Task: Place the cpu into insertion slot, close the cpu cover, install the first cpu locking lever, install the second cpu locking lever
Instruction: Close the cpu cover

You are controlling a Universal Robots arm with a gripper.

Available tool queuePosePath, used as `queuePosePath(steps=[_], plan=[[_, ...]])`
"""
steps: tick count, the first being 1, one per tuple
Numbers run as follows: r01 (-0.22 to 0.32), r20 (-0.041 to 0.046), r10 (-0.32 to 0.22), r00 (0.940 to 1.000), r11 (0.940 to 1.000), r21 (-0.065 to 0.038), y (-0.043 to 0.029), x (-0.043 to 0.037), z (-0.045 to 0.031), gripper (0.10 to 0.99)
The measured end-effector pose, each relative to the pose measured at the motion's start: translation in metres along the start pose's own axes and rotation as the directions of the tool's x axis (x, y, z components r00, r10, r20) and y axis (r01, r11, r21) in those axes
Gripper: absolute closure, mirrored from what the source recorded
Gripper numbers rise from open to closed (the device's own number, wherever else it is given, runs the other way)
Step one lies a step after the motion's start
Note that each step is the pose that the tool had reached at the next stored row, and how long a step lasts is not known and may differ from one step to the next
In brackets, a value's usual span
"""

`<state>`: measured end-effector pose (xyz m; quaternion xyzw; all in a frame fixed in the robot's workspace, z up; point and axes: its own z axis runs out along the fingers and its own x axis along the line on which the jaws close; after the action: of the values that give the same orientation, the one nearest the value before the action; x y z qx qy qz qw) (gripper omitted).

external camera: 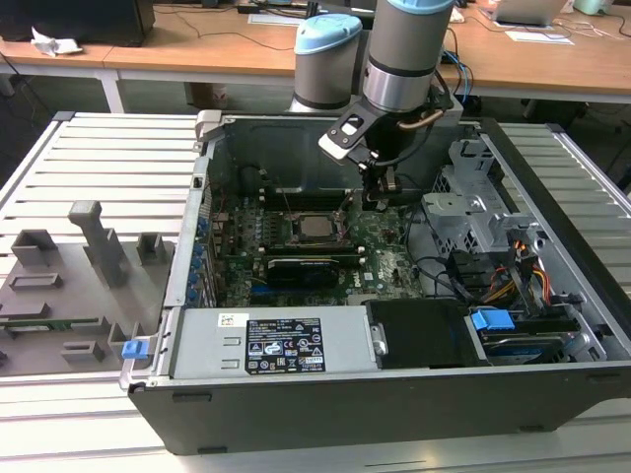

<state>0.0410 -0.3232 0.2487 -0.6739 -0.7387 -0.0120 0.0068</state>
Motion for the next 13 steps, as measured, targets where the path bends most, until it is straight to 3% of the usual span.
queuePosePath(steps=[13], plan=[[0.000,0.0000,0.000,1.0000,1.0000,0.000,-0.0071,0.0007,0.0002,0.980]])
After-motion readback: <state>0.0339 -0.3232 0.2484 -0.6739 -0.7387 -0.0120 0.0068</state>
